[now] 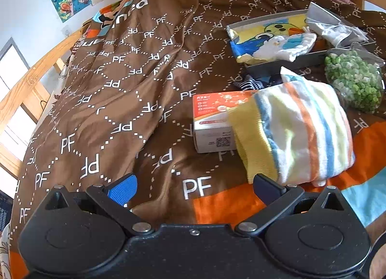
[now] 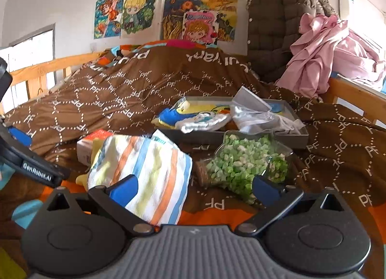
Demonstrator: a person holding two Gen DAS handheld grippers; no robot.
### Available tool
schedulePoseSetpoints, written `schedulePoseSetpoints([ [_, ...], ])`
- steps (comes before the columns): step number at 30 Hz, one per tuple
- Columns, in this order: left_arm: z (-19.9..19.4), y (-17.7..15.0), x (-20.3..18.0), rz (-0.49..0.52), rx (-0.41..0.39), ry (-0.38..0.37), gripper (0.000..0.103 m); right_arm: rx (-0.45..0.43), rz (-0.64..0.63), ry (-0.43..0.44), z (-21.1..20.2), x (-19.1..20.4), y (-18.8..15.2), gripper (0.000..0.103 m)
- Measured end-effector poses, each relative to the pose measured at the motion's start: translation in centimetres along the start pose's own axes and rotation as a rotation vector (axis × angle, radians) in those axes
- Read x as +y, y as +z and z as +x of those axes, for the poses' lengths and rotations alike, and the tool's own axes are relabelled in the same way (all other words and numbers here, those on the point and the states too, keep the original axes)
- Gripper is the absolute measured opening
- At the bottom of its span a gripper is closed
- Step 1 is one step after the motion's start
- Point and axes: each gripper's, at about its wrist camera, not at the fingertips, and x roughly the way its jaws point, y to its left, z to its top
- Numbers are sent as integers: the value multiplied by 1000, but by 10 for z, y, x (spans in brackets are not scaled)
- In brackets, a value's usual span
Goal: Organize soft objects
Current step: 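Move both open tools to the striped towel beside the tissue box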
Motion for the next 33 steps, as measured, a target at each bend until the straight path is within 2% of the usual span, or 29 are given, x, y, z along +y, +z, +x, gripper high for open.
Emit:
schedulePoseSetpoints([
  [4,8,1,7,-11,2,15,102,22,-13,32,10,7,-5,103],
  [9,18,4,16,-9,-17,41,102,52,3,118,26,15,-11,103],
  [15,24,5,25,-58,-36,-57,102,62,-33,145,39,27,-17,103],
  [24,30,10,15,-87,-66,-183,102,73,-47,183,49,34,-23,103],
  [30,33,28,15,-151,-86,-220,102,72,-40,202,59,33,-25,103],
  [33,33,36,9,-125,-118,-207,102,82,-40,206,63,35,-26,103],
])
